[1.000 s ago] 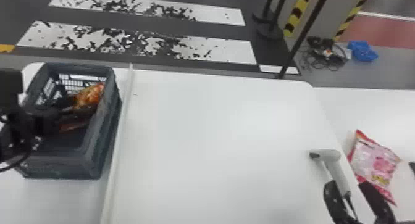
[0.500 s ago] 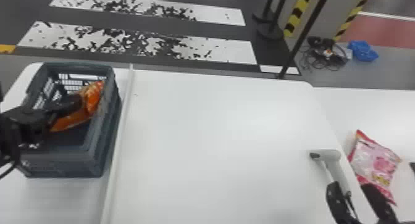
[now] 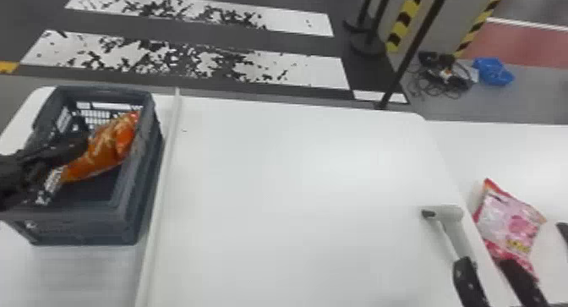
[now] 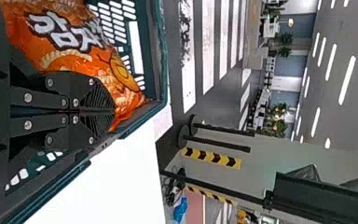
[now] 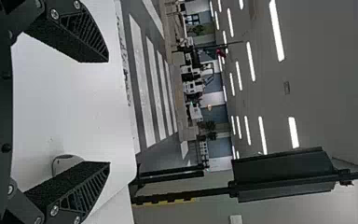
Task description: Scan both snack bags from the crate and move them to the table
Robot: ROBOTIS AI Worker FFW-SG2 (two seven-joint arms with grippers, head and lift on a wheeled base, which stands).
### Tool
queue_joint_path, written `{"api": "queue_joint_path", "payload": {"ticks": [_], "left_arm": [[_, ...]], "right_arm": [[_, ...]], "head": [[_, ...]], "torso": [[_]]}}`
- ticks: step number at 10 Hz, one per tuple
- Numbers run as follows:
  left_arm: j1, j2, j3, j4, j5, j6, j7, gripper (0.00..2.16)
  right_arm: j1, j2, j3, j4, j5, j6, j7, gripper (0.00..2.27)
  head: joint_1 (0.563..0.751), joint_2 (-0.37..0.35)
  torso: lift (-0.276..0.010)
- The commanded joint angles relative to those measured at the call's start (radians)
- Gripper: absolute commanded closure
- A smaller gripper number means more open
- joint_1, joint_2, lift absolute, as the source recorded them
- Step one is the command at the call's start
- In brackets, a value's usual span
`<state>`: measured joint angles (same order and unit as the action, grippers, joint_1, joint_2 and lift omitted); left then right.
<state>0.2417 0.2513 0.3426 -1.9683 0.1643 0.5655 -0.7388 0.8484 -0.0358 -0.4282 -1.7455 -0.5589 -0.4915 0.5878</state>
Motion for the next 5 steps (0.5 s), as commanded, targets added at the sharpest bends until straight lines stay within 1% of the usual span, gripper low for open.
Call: {"api": "queue_joint_path", "payload": {"ticks": [1,2,3,4,5], "left_arm": [[-0.025,0.065,0.053,-0.026,-0.002,0.093,-0.027,0.09],[-0.056,0.123,0.067,-0.015,-0.002,0.100,-0.048,0.07],[-0.091,0.194,0.052,0.042,-0.008,0.096,-0.090,0.08],[-0.136,0.250,0.015,0.109,0.000,0.100,-0.131,0.08],[-0.156,0.306,-0.031,0.158,0.004,0.096,-0.159,0.08]], "right_arm": [[0.009,0.007,-0.006,0.009,-0.013,0.000,0.017,0.15],[0.008,0.011,-0.006,0.027,-0.012,-0.009,0.021,0.15],[0.008,0.028,-0.004,0.041,-0.009,-0.040,0.035,0.15],[0.008,0.037,0.003,0.050,0.002,-0.046,0.041,0.15],[0.008,0.037,0.022,0.055,0.033,-0.092,0.041,0.15]], "head": [[0.695,-0.162],[0.695,-0.128],[0.695,-0.090],[0.695,-0.074],[0.695,-0.049]], "torso": [[-0.087],[-0.087],[-0.087],[-0.087],[-0.087]]}}
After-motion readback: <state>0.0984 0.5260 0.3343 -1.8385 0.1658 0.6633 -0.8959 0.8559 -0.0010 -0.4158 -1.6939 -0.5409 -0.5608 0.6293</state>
